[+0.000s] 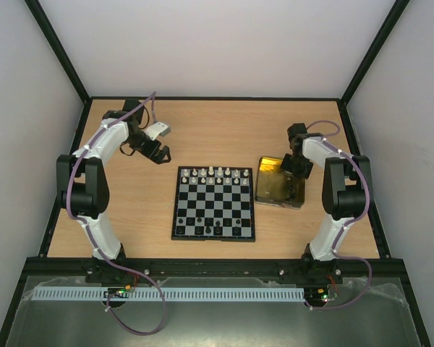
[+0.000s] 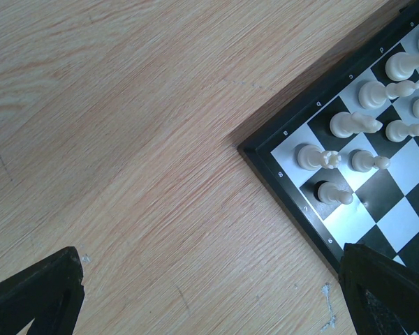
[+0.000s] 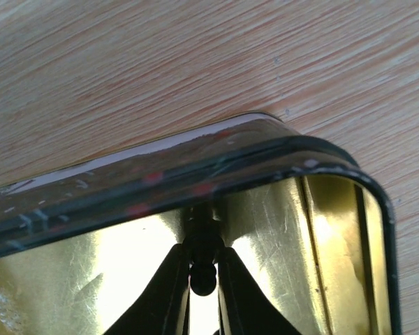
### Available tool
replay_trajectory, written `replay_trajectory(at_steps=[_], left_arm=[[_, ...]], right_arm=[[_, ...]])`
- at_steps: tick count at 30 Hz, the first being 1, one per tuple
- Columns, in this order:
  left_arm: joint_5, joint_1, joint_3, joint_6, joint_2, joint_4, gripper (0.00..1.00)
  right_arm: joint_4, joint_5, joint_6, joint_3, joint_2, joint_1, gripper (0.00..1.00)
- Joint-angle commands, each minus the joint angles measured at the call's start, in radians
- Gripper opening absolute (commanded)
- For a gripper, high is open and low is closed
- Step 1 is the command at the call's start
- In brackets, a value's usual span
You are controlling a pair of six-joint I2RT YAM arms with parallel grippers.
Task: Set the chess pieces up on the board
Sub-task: Pick up the chess piece from the storage box.
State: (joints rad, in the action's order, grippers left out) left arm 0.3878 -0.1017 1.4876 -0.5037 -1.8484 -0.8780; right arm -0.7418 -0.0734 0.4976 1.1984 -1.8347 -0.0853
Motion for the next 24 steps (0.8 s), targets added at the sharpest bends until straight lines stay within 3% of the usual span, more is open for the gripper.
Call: replay_trajectory(at_steps=[1,24], left_arm=[[-0.001,-0.001,0.009,0.005,-0.013,-0.018,0.99],[0.006,-0.001,0.009,0.010,-0.016,-0.013,0.99]], right_arm=[[0.011,0.006,-0.005,-0.005,-0.012,0.004,0.09],[-0.082,0.024,-0.026,0.048,0.057,-0.001,0.02]])
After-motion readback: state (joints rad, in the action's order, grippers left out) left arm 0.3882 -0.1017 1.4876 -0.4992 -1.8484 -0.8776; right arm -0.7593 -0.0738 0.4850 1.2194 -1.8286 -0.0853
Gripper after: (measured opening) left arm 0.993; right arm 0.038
